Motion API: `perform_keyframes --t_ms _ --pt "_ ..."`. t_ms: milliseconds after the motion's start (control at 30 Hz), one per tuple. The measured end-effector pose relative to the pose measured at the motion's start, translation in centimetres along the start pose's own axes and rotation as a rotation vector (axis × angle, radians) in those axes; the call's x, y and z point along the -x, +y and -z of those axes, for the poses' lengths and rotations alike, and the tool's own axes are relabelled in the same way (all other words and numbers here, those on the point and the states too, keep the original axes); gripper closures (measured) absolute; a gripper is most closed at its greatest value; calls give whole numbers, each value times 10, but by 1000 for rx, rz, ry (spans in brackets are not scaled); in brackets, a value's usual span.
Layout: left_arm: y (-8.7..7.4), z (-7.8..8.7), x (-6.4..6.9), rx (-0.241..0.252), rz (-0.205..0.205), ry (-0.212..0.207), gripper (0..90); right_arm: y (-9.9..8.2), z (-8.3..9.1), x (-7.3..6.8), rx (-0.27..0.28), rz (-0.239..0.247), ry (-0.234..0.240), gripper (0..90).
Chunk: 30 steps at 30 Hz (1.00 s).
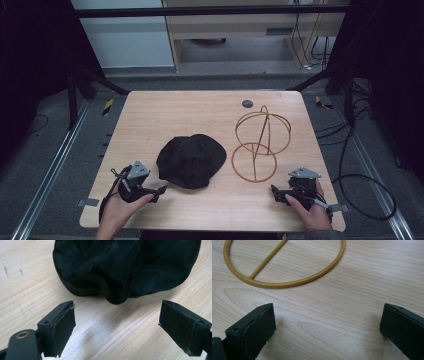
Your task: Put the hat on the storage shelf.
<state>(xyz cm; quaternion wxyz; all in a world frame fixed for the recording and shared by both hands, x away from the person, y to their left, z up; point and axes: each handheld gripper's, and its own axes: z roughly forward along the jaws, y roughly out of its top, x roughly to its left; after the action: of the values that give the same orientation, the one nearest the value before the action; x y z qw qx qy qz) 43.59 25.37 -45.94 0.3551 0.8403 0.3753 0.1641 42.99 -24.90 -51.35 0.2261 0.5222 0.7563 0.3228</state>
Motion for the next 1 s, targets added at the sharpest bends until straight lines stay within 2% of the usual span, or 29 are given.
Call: perform_keyframes --t_ms 133,267,467,567,733,1000 --pt "9 4 4 2 -34 20 133 0 0 0 1 3 -1 4" --pt "18 4 6 -25 -71 33 136 -2 2 -2 -1 -3 -2 5" --pt "29 0 2 -52 -81 35 134 -3 3 -3 -1 -9 -5 4" --pt "34 -7 2 -73 -98 19 134 -3 3 -3 0 -7 -5 4" --pt "43 -19 1 -75 -110 24 112 -3 3 -3 0 -7 -5 4" --pt "44 -37 -1 -99 -114 3 114 -3 3 -3 0 -9 -5 5"
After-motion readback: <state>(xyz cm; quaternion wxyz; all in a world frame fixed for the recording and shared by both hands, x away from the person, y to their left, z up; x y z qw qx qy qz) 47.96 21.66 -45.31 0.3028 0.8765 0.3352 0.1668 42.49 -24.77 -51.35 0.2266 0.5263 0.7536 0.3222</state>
